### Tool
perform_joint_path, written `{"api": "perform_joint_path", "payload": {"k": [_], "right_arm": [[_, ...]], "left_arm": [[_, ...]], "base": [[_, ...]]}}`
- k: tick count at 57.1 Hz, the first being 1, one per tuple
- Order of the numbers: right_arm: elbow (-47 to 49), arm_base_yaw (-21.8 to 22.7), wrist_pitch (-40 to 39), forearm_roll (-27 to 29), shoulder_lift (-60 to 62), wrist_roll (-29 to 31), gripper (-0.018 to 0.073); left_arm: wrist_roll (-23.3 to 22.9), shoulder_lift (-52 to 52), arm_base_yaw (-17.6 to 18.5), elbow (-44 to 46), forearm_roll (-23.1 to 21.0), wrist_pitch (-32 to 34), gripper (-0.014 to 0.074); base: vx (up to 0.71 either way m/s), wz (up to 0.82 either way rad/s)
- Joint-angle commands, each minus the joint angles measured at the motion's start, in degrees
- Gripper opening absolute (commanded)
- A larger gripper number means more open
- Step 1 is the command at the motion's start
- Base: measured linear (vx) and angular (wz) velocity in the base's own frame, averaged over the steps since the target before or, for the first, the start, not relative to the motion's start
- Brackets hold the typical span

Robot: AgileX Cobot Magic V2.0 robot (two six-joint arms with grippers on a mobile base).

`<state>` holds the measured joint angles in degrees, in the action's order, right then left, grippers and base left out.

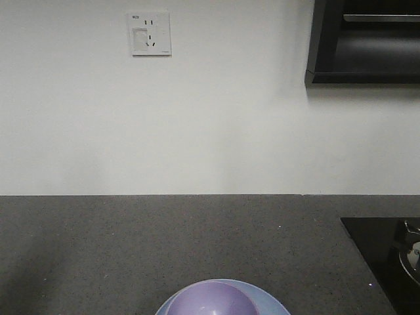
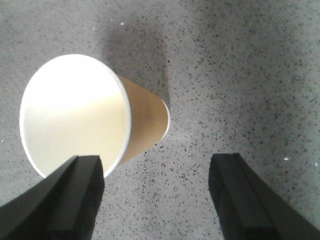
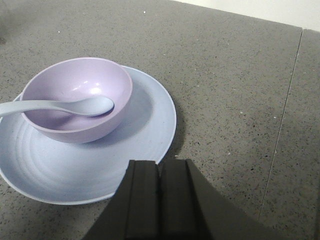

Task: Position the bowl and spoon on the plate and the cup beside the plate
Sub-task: 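Move the left gripper to the brown paper cup and grasp it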

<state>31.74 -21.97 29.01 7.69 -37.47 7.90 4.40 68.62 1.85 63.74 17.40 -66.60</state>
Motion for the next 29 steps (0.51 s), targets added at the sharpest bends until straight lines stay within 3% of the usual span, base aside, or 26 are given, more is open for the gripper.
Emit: {"api": "perform_joint_path", "payload": {"k": [1, 29], "right_arm": [[1.6, 0.0, -3.8, -0.1, 0.2, 0.6, -0.0009], [1.6, 0.0, -1.9, -0.1, 0.2, 0.6, -0.0009]], "left_arm": [[-0.4, 0.3, -0.6, 1.3, 1.1, 2.9, 0.0554], [-0.2, 10.4, -1.0, 1.5, 3.0, 5.5, 0.0533]], "base": [[0.00, 0.00], [0.00, 0.00]]}}
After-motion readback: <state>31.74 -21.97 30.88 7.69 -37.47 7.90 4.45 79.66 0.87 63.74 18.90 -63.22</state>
